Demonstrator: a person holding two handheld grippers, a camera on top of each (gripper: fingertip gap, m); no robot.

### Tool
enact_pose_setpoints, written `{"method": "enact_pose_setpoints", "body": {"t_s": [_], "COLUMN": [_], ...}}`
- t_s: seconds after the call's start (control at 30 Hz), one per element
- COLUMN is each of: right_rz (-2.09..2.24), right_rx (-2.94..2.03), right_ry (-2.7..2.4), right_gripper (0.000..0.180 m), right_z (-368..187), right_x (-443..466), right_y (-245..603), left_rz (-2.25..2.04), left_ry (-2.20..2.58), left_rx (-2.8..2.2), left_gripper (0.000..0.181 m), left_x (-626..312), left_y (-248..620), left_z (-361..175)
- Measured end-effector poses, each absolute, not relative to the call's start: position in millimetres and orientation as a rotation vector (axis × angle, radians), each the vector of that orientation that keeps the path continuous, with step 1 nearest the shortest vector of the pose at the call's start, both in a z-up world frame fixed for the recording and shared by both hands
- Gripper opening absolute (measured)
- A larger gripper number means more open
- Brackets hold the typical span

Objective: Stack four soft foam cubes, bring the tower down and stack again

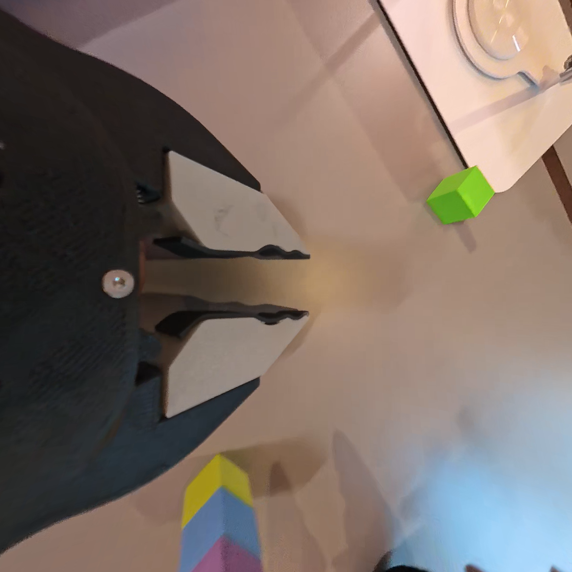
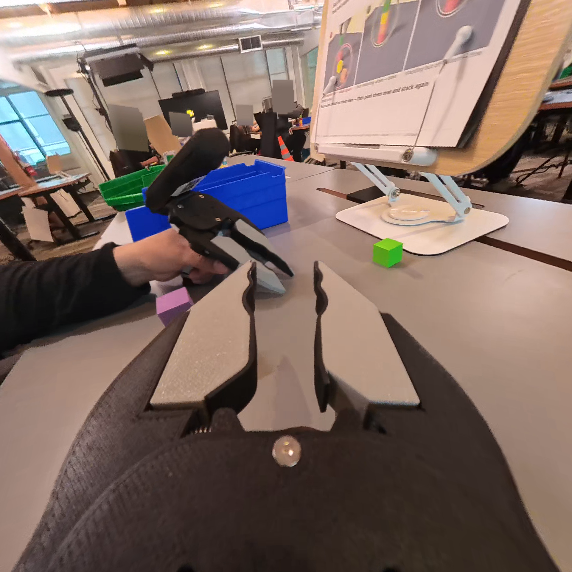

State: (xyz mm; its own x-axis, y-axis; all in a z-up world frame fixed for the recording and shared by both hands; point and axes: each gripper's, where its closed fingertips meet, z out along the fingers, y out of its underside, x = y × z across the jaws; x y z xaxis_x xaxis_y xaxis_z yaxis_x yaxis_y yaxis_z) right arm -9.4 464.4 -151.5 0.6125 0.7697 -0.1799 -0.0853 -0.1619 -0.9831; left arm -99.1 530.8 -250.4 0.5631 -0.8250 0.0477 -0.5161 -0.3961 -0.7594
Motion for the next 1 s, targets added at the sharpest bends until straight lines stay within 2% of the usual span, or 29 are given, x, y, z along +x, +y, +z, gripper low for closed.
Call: {"method": "enact_pose_setpoints", "body": {"t_s": [0.27,0.5,0.6,0.63,0.67,0.8,1.0], "right_rz": [0.856,0.879,0.877,0.875,0.872,0.872,0.866], "right_rx": [-1.581,-1.579,-1.578,-1.577,-1.577,-1.575,-1.570], "right_ry": [-0.606,-0.628,-0.634,-0.638,-0.641,-0.641,-0.632], "right_gripper": [0.036,0.036,0.036,0.036,0.035,0.035,0.035], "right_z": [-155.5,-156.0,-156.1,-156.1,-156.1,-155.8,-154.1], "right_x": [-14.6,-19.4,-20.5,-21.0,-21.3,-21.2,-16.7], "right_y": [463.9,465.2,465.0,464.5,464.3,463.4,458.2], "left_rz": [-0.409,-0.347,-0.362,-0.383,-0.401,-0.368,-0.336], "left_ry": [0.973,0.956,0.917,0.912,0.912,0.934,0.904], "left_rx": [-2.083,-2.114,-2.140,-2.148,-2.153,-2.110,-1.857], "left_gripper": [0.055,0.064,0.059,0.052,0.037,0.034,0.034], "left_x": [-70.2,-43.2,-38.3,-36.4,-35.0,-34.0,-46.0], "left_y": [606.1,637.4,651.3,653.7,654.8,653.9,632.0], "left_z": [-249.0,-254.0,-254.9,-255.3,-255.3,-251.7,-217.2]}}
